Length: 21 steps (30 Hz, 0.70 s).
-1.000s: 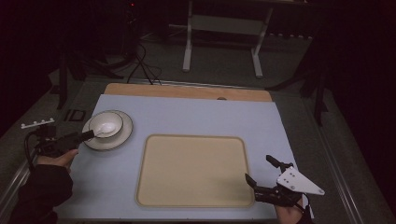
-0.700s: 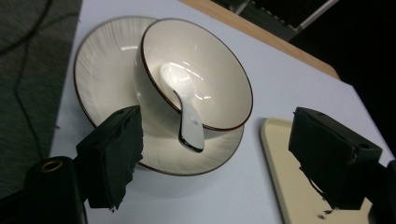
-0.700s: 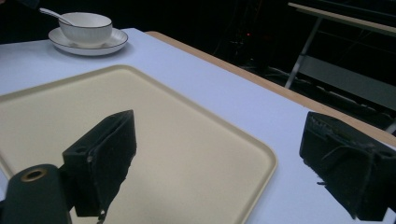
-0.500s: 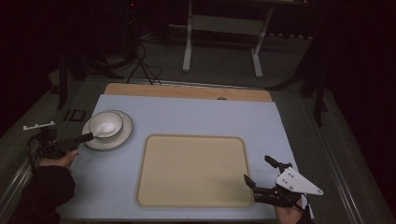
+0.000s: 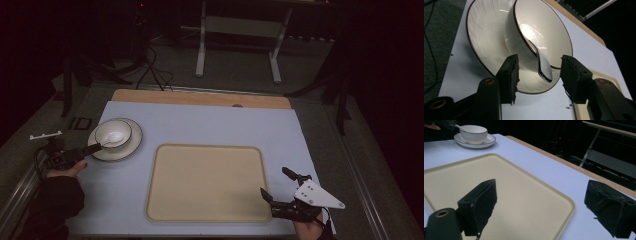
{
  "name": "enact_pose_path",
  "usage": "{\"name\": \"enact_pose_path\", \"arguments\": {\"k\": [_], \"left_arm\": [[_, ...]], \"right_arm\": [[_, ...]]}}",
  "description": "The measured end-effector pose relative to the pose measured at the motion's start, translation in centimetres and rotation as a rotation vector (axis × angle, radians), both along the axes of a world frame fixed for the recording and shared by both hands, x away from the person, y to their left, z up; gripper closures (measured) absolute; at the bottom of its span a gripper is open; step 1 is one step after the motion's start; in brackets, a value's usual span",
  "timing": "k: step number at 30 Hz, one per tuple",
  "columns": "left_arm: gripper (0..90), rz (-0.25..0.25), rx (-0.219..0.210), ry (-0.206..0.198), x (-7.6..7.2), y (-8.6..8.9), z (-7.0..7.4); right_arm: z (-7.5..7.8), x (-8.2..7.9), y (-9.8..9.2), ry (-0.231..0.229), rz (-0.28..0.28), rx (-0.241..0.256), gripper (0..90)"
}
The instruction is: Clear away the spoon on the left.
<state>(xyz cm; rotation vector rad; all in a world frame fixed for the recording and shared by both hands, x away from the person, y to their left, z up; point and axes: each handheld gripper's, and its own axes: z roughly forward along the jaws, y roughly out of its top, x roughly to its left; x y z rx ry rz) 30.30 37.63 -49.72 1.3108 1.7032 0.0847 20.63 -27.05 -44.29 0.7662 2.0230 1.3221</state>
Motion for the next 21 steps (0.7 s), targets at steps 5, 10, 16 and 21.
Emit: {"name": "enact_pose_path", "arguments": {"k": [5, 10, 16, 21], "left_arm": [[55.9, -0.008, -0.014, -0.021, 0.14, -0.06, -0.09], [62.6, -0.01, -0.024, -0.023, 0.36, -0.27, -0.16], [73.1, 0.005, -0.018, -0.008, 0.42, -0.37, -0.16], [78.9, 0.009, -0.024, -0.013, 0.41, -0.38, -0.03]], "right_arm": [[-0.03, 0.01, 0.03, 0.0, 0.004, -0.004, 10.9], [-0.03, -0.05, 0.09, 0.0, 0.008, -0.007, 10.9], [-0.02, -0.08, 0.05, -0.002, 0.012, -0.005, 10.9], [-0.01, -0.11, 0.06, -0.003, 0.013, -0.006, 10.9]]}}
